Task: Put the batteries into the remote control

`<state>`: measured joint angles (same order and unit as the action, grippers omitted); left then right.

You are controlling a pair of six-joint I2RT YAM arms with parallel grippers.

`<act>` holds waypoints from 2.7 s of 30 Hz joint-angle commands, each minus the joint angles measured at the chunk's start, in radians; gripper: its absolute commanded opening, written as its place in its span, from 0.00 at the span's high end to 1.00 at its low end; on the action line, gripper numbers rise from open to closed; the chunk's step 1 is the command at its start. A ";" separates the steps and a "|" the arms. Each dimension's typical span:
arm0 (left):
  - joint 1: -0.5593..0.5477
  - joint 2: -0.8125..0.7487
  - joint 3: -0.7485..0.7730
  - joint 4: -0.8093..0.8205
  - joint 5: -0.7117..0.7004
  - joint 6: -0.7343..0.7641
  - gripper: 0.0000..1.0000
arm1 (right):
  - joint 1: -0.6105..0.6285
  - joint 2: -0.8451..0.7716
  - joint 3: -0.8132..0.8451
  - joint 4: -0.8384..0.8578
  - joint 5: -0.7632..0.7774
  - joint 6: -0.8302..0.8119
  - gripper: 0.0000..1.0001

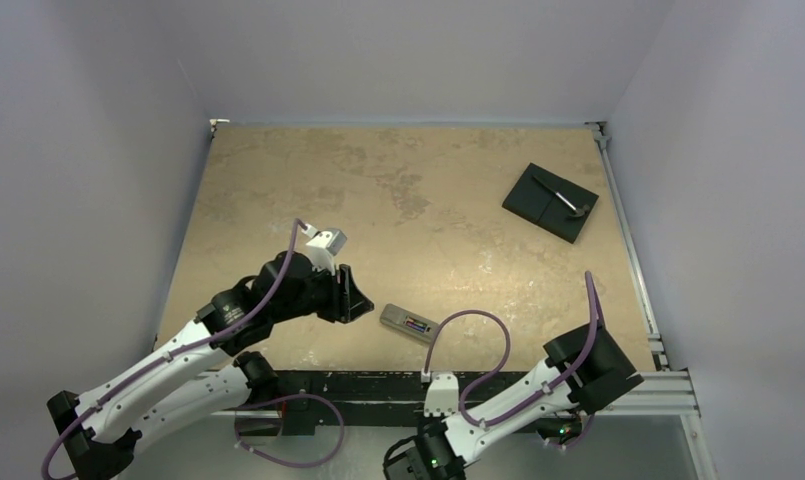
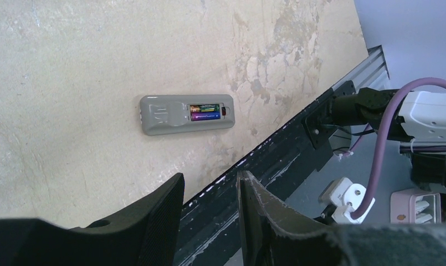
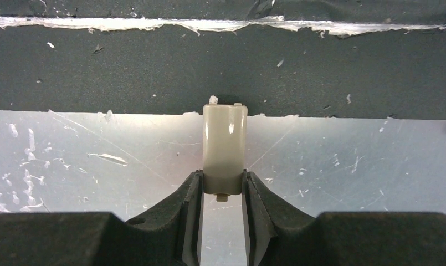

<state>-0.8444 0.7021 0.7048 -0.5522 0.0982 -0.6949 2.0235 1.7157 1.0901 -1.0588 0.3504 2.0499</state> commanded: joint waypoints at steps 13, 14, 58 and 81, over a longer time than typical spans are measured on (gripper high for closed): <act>0.005 0.117 0.022 0.058 -0.085 -0.047 0.61 | -0.214 -0.285 -0.037 -0.050 0.169 -0.484 0.94; 0.005 0.130 0.029 0.063 -0.087 -0.048 0.61 | -0.248 -0.304 -0.038 -0.040 0.177 -0.536 0.94; 0.274 0.496 -0.028 0.404 0.409 -0.063 0.59 | -0.887 -0.240 0.070 0.298 -0.280 -2.001 1.00; 0.271 0.543 -0.067 0.460 0.499 -0.039 0.58 | -0.910 -0.248 0.101 0.358 -0.257 -2.028 1.00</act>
<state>-0.5762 1.2396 0.6418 -0.1223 0.5735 -0.7483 1.1198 1.5005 1.1606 -0.7319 0.0864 0.0338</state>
